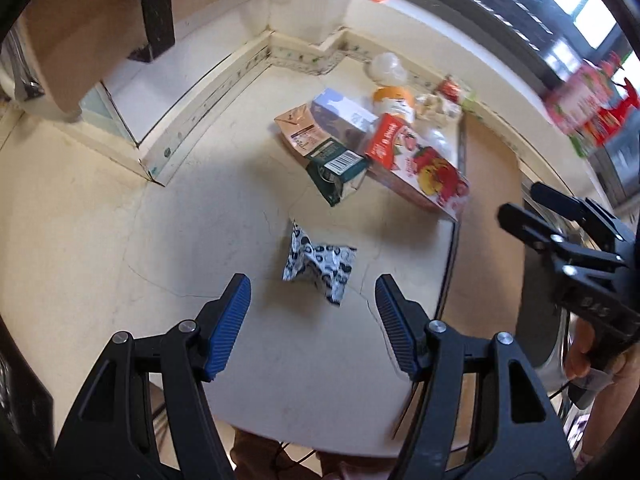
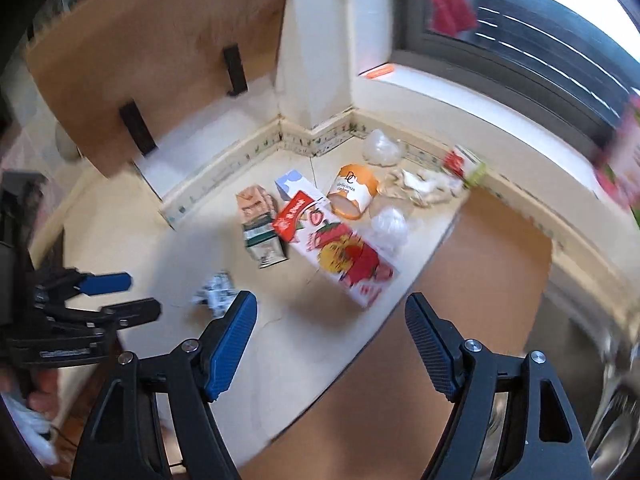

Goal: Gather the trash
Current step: 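Raise both open tools back toward the counter and the silver wrapper, then grasp the silver wrapper with the left tool while the right tool grasps the B.Duck carton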

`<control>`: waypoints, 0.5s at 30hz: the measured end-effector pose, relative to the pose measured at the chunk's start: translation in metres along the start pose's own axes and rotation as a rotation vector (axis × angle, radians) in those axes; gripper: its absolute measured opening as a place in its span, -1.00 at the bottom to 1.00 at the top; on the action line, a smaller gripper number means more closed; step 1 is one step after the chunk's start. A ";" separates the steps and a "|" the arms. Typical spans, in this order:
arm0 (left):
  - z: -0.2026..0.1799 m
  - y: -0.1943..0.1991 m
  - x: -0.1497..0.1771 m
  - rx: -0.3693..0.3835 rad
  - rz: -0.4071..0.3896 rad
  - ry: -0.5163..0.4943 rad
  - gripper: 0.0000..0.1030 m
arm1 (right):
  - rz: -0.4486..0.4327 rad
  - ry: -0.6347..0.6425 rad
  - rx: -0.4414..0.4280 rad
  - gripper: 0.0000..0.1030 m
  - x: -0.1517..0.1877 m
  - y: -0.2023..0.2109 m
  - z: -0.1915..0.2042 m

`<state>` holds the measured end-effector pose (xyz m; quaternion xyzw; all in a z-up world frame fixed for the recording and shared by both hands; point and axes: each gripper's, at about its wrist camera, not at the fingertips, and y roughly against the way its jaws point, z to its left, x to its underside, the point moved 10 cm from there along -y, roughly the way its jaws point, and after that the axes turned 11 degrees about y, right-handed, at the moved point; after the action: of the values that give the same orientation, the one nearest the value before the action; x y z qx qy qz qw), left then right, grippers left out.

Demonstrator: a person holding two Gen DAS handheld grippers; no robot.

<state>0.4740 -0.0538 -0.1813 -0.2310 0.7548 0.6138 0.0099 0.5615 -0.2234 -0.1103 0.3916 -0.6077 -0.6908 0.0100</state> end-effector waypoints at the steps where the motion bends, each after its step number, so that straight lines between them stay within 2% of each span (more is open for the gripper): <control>1: -0.001 -0.005 -0.002 -0.007 0.004 0.014 0.21 | 0.009 0.023 -0.006 0.51 -0.003 -0.011 -0.001; 7: -0.009 -0.036 -0.014 -0.051 0.013 0.075 0.21 | 0.020 0.202 0.006 0.51 -0.021 -0.074 -0.005; 15: -0.003 -0.055 -0.021 -0.072 0.034 0.144 0.20 | 0.054 0.399 0.055 0.51 -0.020 -0.122 0.016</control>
<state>0.5137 -0.0575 -0.2249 -0.2620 0.7350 0.6223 -0.0630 0.6229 -0.1687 -0.2037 0.5044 -0.6226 -0.5822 0.1380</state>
